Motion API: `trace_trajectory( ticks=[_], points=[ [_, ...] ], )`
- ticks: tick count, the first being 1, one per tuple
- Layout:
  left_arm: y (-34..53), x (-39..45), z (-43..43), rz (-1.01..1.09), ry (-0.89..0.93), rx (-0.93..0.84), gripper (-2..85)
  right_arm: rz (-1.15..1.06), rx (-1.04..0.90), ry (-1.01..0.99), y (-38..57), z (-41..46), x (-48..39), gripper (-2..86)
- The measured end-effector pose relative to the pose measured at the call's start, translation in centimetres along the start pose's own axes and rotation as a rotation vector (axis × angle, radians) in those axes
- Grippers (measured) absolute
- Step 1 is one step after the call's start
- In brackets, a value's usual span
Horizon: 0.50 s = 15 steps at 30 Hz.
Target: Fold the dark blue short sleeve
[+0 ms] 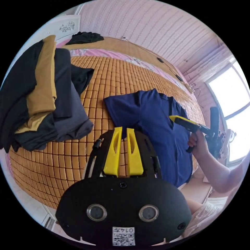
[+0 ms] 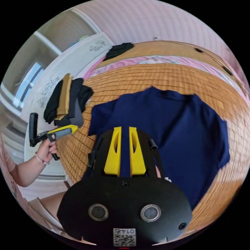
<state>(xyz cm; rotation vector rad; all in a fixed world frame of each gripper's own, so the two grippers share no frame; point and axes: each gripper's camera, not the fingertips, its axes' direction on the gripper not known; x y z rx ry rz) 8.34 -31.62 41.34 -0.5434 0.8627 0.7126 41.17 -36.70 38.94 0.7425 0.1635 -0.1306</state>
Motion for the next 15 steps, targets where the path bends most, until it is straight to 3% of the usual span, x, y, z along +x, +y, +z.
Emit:
trace_trajectory(
  ticks=[6, 15],
  points=[
    [-3.8, 10.8, 4.3, 0.252, 0.124, -0.028, 2.5, 0.386, 0.039, 0.241, 10.4, -8.1, 13.7, 6.3],
    [-12.2, 30.9, 15.0, 0.596, 0.259, -0.137, 3.0, 0.527, 0.128, 0.149, 14.0, -10.2, 23.4, 9.7]
  ],
)
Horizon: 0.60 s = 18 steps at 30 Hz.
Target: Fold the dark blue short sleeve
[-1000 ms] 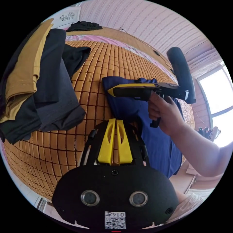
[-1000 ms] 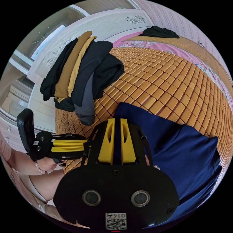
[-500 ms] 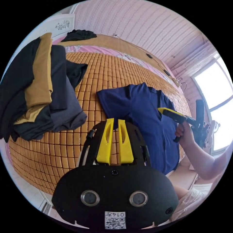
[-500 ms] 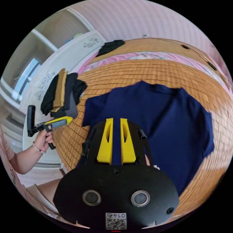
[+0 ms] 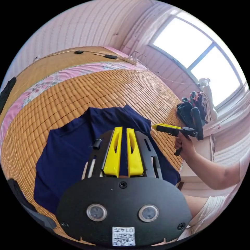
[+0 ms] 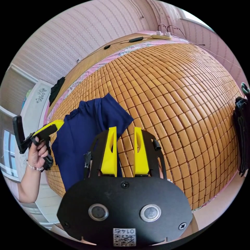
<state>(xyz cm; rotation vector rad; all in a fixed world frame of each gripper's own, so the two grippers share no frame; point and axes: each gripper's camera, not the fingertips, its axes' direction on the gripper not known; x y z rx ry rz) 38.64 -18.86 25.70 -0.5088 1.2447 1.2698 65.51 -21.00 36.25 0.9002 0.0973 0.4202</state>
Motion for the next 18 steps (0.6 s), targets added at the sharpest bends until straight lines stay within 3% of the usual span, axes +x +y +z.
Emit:
trace_trajectory(
  ticks=[7, 11, 16, 18],
  points=[
    [-10.0, 3.4, 8.9, 0.092, -0.020, -0.129, 7.3, 0.038, -0.035, -0.048, 1.1, 0.6, 3.8, 4.2],
    [-11.7, 4.2, 14.7, 0.129, -0.148, -0.317, 5.8, 0.022, -0.006, -0.171, 2.9, -0.2, 5.2, 0.9],
    [-11.5, 5.7, 14.8, 0.245, -0.161, -0.312, -0.2, -0.021, 0.019, -0.154, 5.0, -1.7, 4.9, 0.1],
    [-11.6, 6.6, 13.2, 0.305, -0.062, -0.162, -0.7, 0.004, 0.072, -0.133, 6.0, -3.0, 4.9, 0.1]
  ],
)
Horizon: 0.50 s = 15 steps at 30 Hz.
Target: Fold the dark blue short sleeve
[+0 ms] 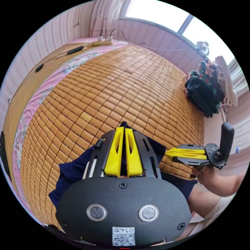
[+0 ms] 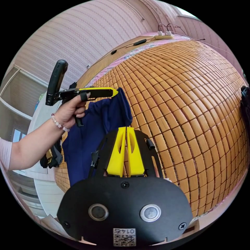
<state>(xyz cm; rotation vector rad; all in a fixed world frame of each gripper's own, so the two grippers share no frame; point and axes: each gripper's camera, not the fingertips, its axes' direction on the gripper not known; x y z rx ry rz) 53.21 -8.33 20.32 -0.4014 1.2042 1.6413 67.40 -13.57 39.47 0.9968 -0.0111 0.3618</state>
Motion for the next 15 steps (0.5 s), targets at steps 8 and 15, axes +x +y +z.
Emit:
trace_trajectory(
  ticks=[8, 15],
  points=[
    [-0.6, 0.3, 4.2, 0.009, 0.114, -0.028, 0.8, 0.122, -0.023, 0.093, 1.3, 0.6, -0.1, 0.0],
    [4.3, -4.0, -3.3, -0.114, 0.176, 0.173, 6.8, 0.089, -0.050, 0.117, 0.7, -0.1, -2.6, -0.1]
  ],
)
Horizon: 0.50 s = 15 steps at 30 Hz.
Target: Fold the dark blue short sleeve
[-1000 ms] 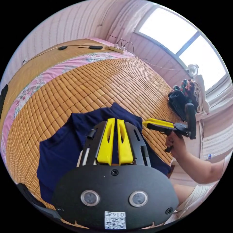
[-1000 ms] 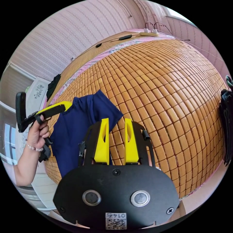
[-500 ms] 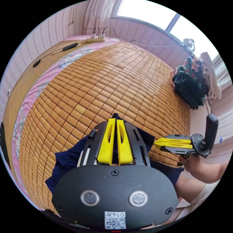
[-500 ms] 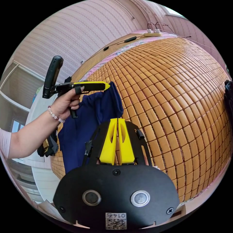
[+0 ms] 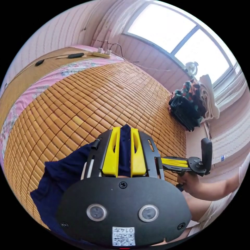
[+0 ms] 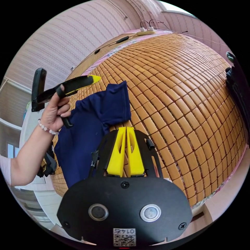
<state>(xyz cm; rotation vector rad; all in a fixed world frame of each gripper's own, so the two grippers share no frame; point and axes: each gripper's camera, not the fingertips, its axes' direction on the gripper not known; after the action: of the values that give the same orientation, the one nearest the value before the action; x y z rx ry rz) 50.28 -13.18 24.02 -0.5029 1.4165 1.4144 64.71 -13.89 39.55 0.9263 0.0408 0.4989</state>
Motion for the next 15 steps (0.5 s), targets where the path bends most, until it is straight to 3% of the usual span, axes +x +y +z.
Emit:
trace_trajectory(
  ticks=[5, 8, 12, 15],
  points=[
    [11.8, -4.0, -9.9, -0.244, -0.020, 0.174, 5.4, -0.211, -0.040, 0.065, 0.3, -1.3, -5.0, -0.1],
    [20.3, -6.0, -13.4, -0.414, -0.044, 0.152, 4.8, -0.357, -0.131, 0.140, 0.6, -0.6, -9.9, -0.2],
    [29.2, -7.7, -17.9, -0.609, -0.100, 0.081, 4.0, -0.553, -0.214, 0.080, 1.0, 1.8, -18.4, -0.1],
    [34.7, -7.5, -21.5, -0.721, -0.161, 0.159, 3.7, -0.682, -0.306, 0.011, 1.3, 5.3, -25.6, 0.2]
  ],
)
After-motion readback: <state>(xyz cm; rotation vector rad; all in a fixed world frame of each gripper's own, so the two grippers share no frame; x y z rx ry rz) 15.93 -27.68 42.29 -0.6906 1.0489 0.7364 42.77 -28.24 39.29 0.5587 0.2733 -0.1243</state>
